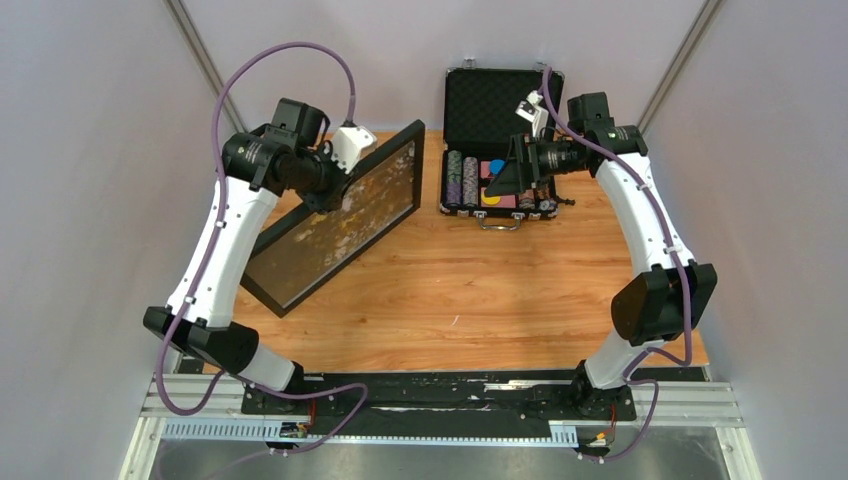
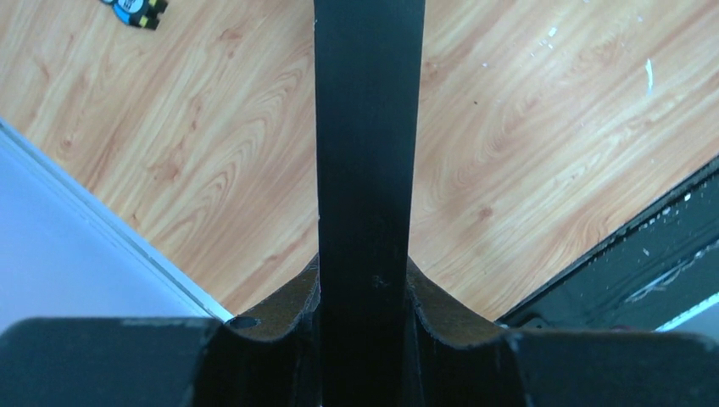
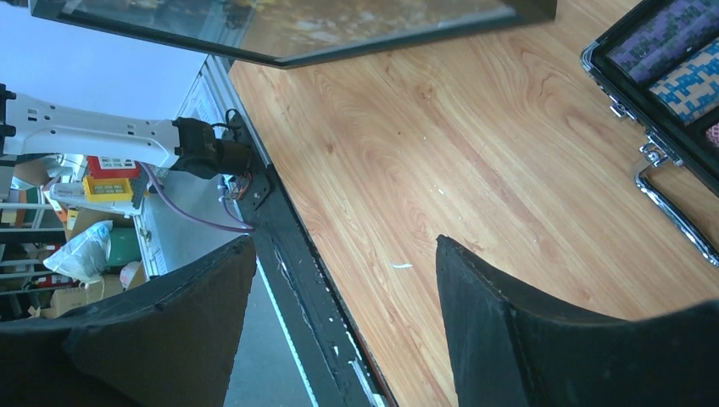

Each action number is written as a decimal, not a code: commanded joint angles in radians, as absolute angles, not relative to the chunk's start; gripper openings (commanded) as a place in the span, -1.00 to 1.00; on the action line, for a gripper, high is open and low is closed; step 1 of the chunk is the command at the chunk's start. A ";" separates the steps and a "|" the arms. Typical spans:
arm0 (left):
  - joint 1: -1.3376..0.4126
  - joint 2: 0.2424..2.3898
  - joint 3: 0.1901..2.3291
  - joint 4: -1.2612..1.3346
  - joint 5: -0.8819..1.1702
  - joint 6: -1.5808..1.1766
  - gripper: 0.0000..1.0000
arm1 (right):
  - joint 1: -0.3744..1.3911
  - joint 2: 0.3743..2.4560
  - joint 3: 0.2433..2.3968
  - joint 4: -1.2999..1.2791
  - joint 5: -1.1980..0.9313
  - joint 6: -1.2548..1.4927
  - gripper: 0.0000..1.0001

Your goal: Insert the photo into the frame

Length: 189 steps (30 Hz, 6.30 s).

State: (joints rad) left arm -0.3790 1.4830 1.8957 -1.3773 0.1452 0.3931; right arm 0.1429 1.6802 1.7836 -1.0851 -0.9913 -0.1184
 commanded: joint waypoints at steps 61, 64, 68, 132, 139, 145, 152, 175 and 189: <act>0.101 1.436 1.525 -0.716 0.671 -0.309 -1.00 | 0.105 1.481 1.456 -0.790 -0.785 -0.125 1.00; 0.115 1.393 1.449 -0.642 0.658 -0.339 -1.00 | 0.105 1.453 1.419 -0.742 -0.745 -0.119 1.00; 0.122 1.341 1.306 -0.588 0.653 -0.372 -1.00 | 0.104 1.424 1.366 -0.697 -0.707 -0.125 1.00; 0.349 1.670 0.874 -0.173 0.777 -0.295 0.21 | 0.099 1.469 1.180 -0.552 -0.675 -0.144 1.00; 0.350 1.679 0.885 -0.195 0.739 -0.278 0.26 | 0.097 1.491 1.197 -0.540 -0.565 -0.122 1.00; 0.350 1.701 0.891 -0.205 0.727 -0.272 0.27 | 0.060 1.572 1.265 -0.527 -0.414 -0.097 1.00; 0.350 1.697 0.900 -0.226 0.706 -0.261 0.31 | -0.049 1.722 1.386 -0.506 -0.349 -0.064 1.00; 0.348 1.749 0.940 -0.282 0.685 -0.240 0.72 | -0.124 1.926 1.523 -0.450 -0.305 -0.020 0.90; 0.349 1.463 0.930 -0.311 0.433 -0.209 1.00 | -0.143 1.753 1.407 -0.385 -0.327 -0.044 1.00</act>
